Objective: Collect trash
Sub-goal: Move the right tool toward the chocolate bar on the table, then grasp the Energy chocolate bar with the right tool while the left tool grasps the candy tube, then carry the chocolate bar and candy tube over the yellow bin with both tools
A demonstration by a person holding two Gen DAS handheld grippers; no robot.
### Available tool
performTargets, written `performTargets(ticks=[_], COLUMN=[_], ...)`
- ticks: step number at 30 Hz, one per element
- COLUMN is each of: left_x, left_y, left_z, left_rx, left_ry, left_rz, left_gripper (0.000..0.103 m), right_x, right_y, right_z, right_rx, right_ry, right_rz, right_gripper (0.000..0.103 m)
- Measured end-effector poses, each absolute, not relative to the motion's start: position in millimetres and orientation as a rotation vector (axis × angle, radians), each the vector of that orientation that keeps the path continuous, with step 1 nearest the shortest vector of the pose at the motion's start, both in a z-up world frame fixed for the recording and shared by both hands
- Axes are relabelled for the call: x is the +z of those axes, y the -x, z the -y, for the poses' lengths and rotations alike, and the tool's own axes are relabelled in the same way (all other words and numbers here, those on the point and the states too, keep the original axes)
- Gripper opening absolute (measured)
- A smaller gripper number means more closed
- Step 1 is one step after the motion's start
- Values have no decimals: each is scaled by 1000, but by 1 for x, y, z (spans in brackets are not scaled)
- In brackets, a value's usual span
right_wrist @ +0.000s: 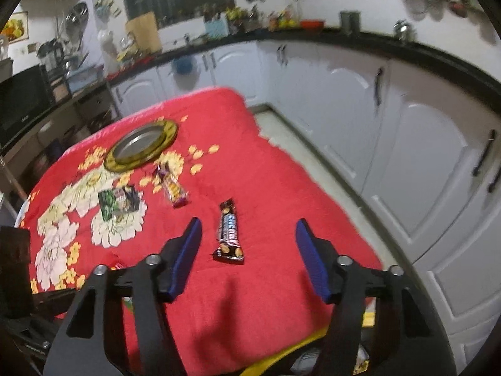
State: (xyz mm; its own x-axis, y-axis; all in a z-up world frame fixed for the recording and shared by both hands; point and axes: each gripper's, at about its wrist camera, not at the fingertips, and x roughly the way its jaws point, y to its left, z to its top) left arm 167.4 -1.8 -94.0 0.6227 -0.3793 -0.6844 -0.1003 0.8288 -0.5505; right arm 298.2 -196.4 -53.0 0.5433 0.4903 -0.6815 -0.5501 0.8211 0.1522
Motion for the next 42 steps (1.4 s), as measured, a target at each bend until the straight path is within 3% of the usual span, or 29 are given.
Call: performTargets(ticks=[15,20,23,28,42], left_x=[-97,-98,-98,-100,-95], left_y=[-198,-210,-218,-226,-216], left_z=[-6,-7,-5,-2,15], left_rx=[-120,-92,-69,-19,-86], left_ry=[629,643,613,540,409], left_rz=[-910,-917,-919,-918,-869], left_gripper=[78,78,68,38,26], right_x=[-108,-110,-110,-107,-94], right_y=[-336,-326,-316,-294,-248], right_z=[161,179,194,217,244], right_rx=[708,693,675,639,618], right_ry=[134,92,52,-9,-134], right_rz=[-962,-948,-935,-905,-839], right_gripper=[22,18,18,18,18])
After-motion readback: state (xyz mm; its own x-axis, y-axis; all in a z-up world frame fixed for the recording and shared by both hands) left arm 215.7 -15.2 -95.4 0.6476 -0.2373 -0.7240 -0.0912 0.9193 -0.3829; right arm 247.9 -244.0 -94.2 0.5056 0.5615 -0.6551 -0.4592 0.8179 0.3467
